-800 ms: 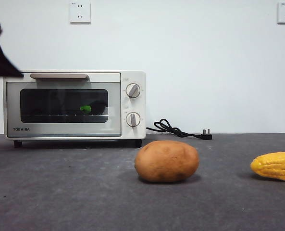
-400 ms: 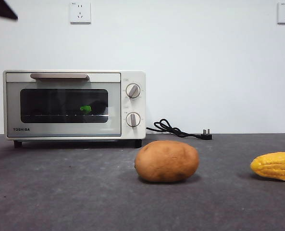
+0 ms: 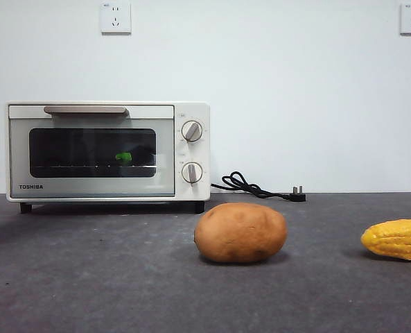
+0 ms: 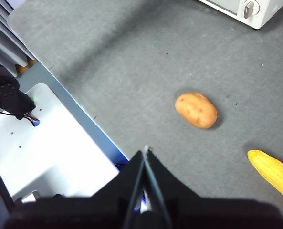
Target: Take the eggplant from the table,put the eggplant in the oven
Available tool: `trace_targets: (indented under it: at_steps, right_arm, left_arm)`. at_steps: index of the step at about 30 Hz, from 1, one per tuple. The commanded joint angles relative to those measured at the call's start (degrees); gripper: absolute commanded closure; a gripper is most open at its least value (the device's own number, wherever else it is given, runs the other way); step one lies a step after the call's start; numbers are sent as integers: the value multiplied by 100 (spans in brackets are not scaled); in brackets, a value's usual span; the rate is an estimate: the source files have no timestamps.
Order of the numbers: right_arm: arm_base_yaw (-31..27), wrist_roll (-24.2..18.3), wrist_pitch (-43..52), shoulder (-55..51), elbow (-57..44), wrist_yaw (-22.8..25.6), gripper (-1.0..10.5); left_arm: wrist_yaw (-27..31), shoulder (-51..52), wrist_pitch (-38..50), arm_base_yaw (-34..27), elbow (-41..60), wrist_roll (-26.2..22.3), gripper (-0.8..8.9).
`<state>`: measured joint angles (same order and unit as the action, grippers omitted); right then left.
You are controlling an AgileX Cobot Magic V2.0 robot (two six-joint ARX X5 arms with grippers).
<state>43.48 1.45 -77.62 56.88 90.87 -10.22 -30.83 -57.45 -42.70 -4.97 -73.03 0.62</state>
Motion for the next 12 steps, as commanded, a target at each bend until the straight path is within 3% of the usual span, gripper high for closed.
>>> trace_targets:
  at_steps: [1, 12]
  right_arm:
    - [4, -68, -153, -4, -15, 17, 957]
    - [4, -63, -153, -4, -15, 17, 957]
  left_arm:
    - [98, 363, -479, 55, 9, -175, 820]
    - [393, 1600, -1976, 55, 9, -343, 820]
